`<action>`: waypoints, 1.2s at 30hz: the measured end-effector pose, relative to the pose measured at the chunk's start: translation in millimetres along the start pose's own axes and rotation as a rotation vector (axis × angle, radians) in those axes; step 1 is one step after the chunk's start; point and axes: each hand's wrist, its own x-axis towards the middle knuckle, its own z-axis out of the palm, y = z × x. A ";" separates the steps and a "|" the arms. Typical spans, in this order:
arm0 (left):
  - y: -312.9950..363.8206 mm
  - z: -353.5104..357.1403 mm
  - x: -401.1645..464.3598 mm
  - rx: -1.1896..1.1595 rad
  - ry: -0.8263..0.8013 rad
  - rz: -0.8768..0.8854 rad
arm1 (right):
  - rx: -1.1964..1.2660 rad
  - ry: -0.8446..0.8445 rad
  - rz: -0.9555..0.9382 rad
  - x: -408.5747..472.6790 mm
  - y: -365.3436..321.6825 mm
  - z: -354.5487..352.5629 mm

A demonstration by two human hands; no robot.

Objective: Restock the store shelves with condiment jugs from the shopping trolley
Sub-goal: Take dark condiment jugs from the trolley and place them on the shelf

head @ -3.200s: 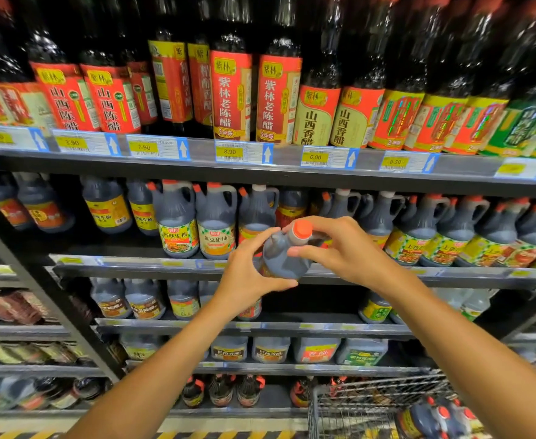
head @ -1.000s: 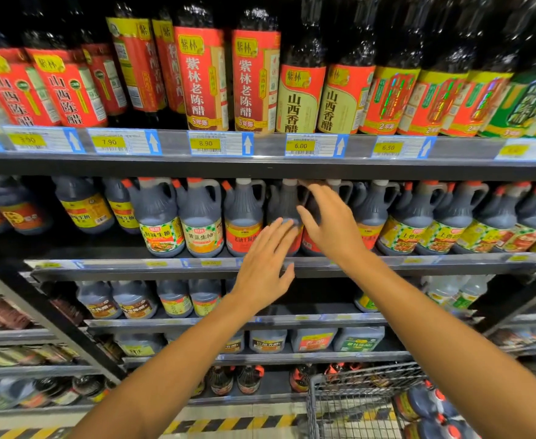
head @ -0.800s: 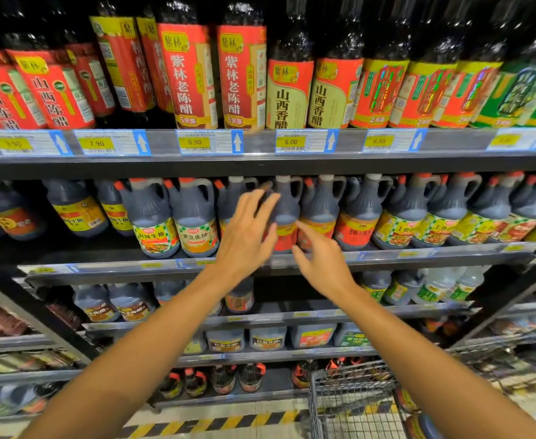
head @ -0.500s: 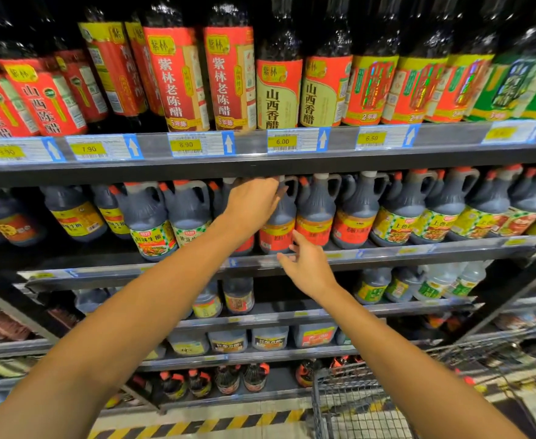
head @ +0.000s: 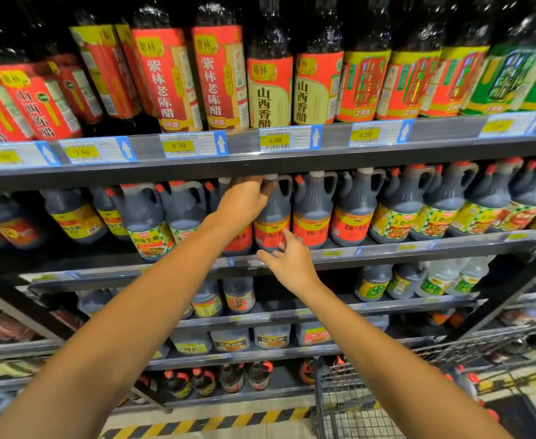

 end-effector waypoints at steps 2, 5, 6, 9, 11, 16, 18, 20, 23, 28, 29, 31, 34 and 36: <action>-0.4 5.2 -13.0 0.039 0.031 0.056 | 0.000 -0.001 -0.015 -0.4 3.1 -1.9; -4.2 27.8 -56.0 -0.021 0.196 0.193 | 0.001 -0.011 -0.031 -1.0 8.2 -5.3; -7.8 39.4 -70.3 -0.037 0.209 0.221 | -0.009 -0.015 -0.041 -0.8 8.6 -6.5; -21.0 67.7 -95.2 0.014 0.096 0.176 | -0.060 -0.045 -0.070 -1.3 8.8 -7.3; -28.2 75.2 -97.9 0.110 0.061 0.179 | -0.078 -0.056 -0.080 0.0 8.2 -6.8; -32.7 74.3 -96.7 0.176 -0.027 0.225 | -0.106 -0.043 -0.082 10.4 6.5 -11.8; -33.4 72.8 -98.9 0.167 -0.023 0.222 | -0.106 -0.042 -0.102 4.8 6.9 -14.7; -34.5 69.0 -102.5 0.122 0.003 0.265 | -0.103 -0.023 -0.135 -8.7 10.0 -22.9; -39.3 73.7 -119.5 0.098 -0.013 0.403 | -0.149 0.044 -0.229 -35.0 30.9 -43.8; -42.6 126.2 -157.0 0.185 -0.324 0.509 | -0.330 0.093 -0.107 -97.3 98.5 -78.0; -42.0 140.4 -164.4 0.188 -0.419 0.504 | -0.365 0.088 -0.053 -113.2 114.1 -83.3; -36.7 165.6 -178.9 0.179 -0.555 0.519 | -0.416 0.078 0.071 -147.4 147.7 -92.6; -21.5 204.4 -198.2 0.158 -0.690 0.620 | -0.450 0.055 0.250 -200.4 193.0 -106.9; -4.5 229.6 -209.8 0.213 -0.787 0.655 | -0.446 0.061 0.364 -235.2 217.2 -118.7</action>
